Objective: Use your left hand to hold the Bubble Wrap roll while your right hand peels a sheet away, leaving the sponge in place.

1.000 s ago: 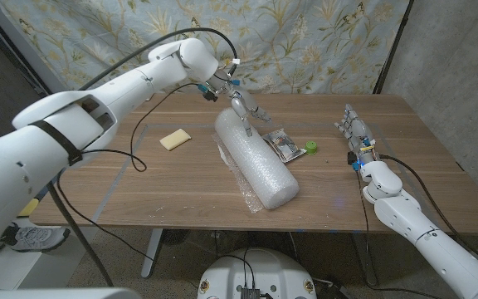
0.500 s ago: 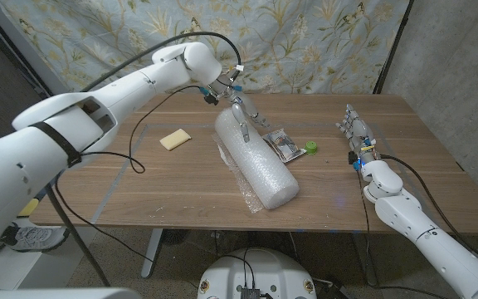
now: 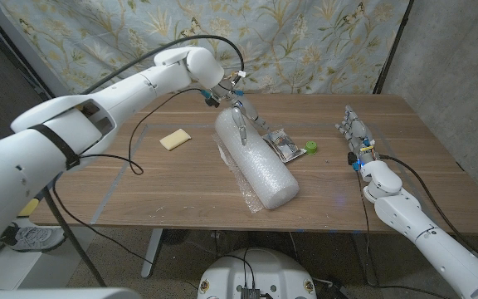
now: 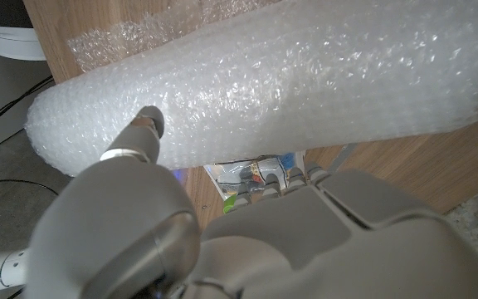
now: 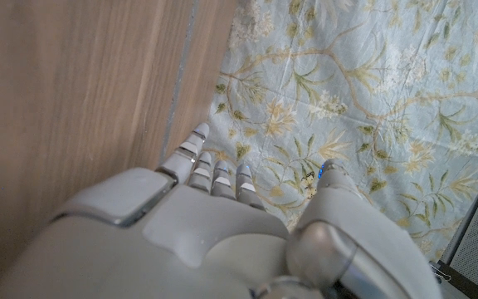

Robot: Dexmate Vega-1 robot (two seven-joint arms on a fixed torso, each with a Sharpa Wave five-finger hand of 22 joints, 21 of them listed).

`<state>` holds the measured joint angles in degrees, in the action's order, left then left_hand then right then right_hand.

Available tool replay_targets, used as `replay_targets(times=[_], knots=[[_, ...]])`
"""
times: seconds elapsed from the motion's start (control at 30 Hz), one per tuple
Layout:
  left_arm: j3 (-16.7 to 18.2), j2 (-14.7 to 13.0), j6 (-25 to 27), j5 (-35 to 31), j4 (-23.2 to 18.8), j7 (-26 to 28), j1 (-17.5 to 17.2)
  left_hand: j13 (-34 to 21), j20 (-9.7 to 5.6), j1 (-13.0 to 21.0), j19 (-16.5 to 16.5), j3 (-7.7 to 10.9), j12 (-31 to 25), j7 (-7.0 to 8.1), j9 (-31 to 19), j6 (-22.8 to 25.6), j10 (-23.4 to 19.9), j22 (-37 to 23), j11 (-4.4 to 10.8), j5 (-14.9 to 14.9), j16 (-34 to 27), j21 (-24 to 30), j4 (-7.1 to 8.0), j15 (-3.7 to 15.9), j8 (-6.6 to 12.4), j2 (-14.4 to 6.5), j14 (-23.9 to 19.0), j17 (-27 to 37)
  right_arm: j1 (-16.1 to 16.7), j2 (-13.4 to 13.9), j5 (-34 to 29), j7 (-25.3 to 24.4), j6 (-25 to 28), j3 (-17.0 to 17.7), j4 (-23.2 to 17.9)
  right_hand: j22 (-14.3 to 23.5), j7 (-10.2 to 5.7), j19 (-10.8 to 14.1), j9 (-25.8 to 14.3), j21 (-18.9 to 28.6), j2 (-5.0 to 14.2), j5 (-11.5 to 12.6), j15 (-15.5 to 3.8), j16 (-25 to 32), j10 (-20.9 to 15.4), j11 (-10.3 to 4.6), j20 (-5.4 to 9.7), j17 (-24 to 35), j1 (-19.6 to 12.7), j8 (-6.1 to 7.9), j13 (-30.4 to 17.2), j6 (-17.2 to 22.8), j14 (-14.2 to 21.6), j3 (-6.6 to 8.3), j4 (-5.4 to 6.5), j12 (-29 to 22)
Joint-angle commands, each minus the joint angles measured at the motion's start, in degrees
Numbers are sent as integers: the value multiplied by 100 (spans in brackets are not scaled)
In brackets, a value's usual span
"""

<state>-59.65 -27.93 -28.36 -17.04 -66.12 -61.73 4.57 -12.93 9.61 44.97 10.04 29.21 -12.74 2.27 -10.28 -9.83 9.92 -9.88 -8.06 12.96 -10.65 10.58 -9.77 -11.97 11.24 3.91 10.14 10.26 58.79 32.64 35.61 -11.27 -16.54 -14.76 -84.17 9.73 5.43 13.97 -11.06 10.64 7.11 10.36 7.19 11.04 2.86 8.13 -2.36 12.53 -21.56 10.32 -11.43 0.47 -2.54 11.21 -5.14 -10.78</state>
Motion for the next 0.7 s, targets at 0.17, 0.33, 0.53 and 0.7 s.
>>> replay_targets(times=[0.17,0.33,0.53,0.7], knots=[[-175,434,-595,-76,750,79,241,-33,23,98,419,-9,-23,34,-9,-2455,1976,-18,9,-38,13,-2,13,-38,5,2,1401,32,149,27,41,-227,87,95,-113,24,17,-26,-28,15,7,13,24,26,48,35,-6,-3,37,41,-14,-44,-44,24,-25,-10],[-227,592,-744,-2,996,51,314,-35,25,114,420,-14,-32,32,-10,-2449,1963,-19,6,-45,11,3,17,-38,9,5,1401,32,197,53,49,-274,113,133,-165,24,16,-44,-29,13,9,13,42,22,66,38,-12,-3,41,44,-14,-54,-66,24,-27,-10],[-332,797,-918,36,1269,-6,420,-38,26,134,427,-22,-35,40,-10,-2441,1967,-19,6,-54,5,6,20,-38,13,12,1394,32,235,82,68,-298,151,167,-215,24,15,-59,-29,12,12,14,52,22,98,54,-14,-6,41,42,-15,-78,-79,26,-32,-6],[-429,918,-978,101,1381,-176,475,-40,25,150,432,-29,-42,33,-11,-2450,1960,-19,9,-60,1,9,24,-38,10,18,1388,33,251,104,59,-347,187,193,-248,24,14,-87,-30,8,14,13,67,23,138,85,-28,-4,53,36,-15,-116,-100,24,-31,-1]])
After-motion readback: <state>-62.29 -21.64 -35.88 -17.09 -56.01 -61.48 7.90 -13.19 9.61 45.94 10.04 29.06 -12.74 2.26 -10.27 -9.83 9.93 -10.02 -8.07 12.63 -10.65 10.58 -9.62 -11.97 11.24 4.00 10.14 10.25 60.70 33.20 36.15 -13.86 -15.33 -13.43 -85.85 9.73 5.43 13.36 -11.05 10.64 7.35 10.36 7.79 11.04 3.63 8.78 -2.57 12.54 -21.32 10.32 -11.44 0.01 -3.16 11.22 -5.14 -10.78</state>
